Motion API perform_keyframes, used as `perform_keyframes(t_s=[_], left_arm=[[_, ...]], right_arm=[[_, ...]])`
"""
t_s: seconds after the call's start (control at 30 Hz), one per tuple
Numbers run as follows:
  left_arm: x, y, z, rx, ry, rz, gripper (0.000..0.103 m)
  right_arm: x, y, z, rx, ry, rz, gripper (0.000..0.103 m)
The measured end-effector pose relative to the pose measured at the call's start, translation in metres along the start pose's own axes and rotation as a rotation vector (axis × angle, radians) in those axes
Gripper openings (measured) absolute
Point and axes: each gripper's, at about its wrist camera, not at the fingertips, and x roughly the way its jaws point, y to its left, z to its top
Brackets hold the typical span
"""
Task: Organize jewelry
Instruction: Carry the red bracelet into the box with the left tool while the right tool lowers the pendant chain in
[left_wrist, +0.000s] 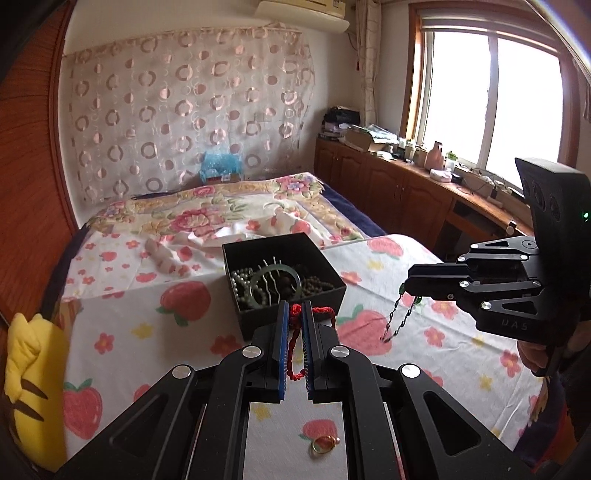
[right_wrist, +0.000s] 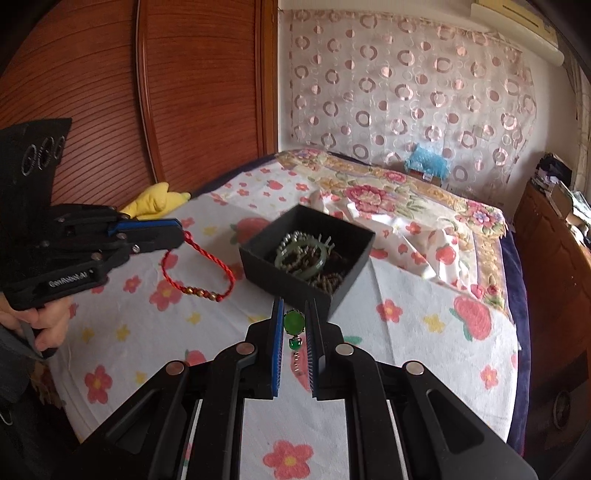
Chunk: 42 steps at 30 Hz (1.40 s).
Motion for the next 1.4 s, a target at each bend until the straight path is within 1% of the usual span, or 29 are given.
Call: perform_keyframes(t_s=[0.17, 0.33, 0.47, 0.73, 0.87, 1.0, 1.1, 1.27, 1.33, 1.4], left_arm=[[0.006, 0.005, 0.004, -0.003, 0.006, -0.007, 0.006], [0.011, 0.014, 0.015, -0.004, -0.012, -0.014, 0.006], [0.015, 0.021, 0.022, -0.011, -0.025, -0.017, 0.006], [0.035, 0.028, 0.037, -0.012, -0.015, -0.01, 0.006], [0.043, 0.028, 0.04, -0.007, -0.008, -0.007, 0.006], [0.055, 0.032, 0.042, -0.007, 0.013, -0.002, 0.006], [0.063, 0.035, 0.042, -0.002, 0.026, 0.008, 0.006], [0.074, 0.039, 0.042, -0.002, 0.042, 0.018, 0.006], [0.08, 0.039, 0.042, -0.004, 0.05, 0.019, 0.006], [0.084, 0.039, 0.041, -0.003, 0.058, 0.021, 0.006]], right_arm=[[-0.001, -0.001, 0.016, -0.007, -0.027, 0.004, 0.013], [0.0, -0.009, 0.037, -0.011, -0.061, 0.002, 0.013], [0.01, -0.015, 0.049, -0.012, -0.063, -0.002, 0.013], [0.037, -0.026, 0.063, -0.004, -0.058, 0.014, 0.013], [0.052, -0.032, 0.064, 0.014, -0.051, 0.021, 0.013], [0.06, -0.041, 0.063, 0.049, -0.075, 0.008, 0.014], [0.066, -0.048, 0.062, 0.067, -0.074, 0.01, 0.014], [0.071, -0.053, 0.058, 0.084, -0.078, 0.0, 0.019], [0.071, -0.055, 0.056, 0.087, -0.076, 0.01, 0.02], [0.071, -0.056, 0.055, 0.09, -0.075, 0.002, 0.02]])
